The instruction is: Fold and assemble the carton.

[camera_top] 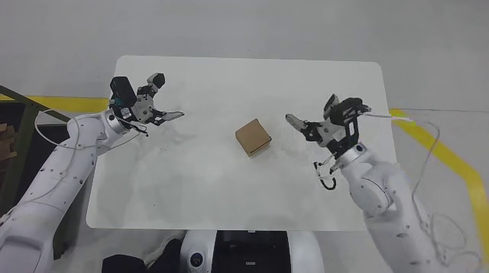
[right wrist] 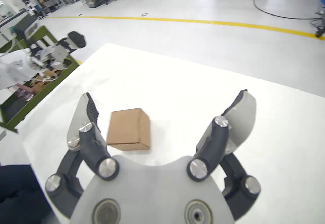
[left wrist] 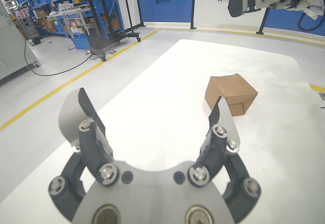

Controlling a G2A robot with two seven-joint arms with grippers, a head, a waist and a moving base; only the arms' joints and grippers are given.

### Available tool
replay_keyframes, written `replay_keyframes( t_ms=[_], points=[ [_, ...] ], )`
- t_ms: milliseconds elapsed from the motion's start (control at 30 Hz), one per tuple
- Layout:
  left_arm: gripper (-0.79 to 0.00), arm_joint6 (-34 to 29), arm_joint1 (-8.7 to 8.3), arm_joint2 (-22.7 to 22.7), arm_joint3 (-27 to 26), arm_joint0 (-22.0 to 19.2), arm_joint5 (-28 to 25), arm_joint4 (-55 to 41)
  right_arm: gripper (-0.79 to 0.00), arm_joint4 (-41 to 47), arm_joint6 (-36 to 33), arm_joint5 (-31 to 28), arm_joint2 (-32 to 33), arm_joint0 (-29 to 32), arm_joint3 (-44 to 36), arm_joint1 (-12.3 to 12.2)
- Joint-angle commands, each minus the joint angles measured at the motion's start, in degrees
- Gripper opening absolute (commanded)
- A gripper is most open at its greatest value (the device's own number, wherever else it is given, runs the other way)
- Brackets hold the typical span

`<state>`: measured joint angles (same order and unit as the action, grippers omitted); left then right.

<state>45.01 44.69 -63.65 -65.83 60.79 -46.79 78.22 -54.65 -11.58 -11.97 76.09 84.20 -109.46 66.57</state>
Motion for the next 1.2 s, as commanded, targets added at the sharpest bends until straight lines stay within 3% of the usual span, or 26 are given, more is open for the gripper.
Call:
replay_keyframes(
  t_ms=[0, 300, 1167],
  points=[
    [0.0, 0.0, 0.0, 0.0, 0.0, 0.0, 0.0, 0.0, 0.0, 0.51, 1.42, 1.13, 2.13, -1.58, 2.73, -0.01],
    [0.0, 0.0, 0.0, 0.0, 0.0, 0.0, 0.0, 0.0, 0.0, -0.92, 2.5, 3.34, 5.92, -5.28, 9.01, -0.1],
    [-0.001, 0.0, 0.0, 0.0, 0.0, 0.0, 0.0, 0.0, -0.001, -0.36, 1.17, 4.18, 6.5, -5.4, 8.52, -0.04]
  ],
)
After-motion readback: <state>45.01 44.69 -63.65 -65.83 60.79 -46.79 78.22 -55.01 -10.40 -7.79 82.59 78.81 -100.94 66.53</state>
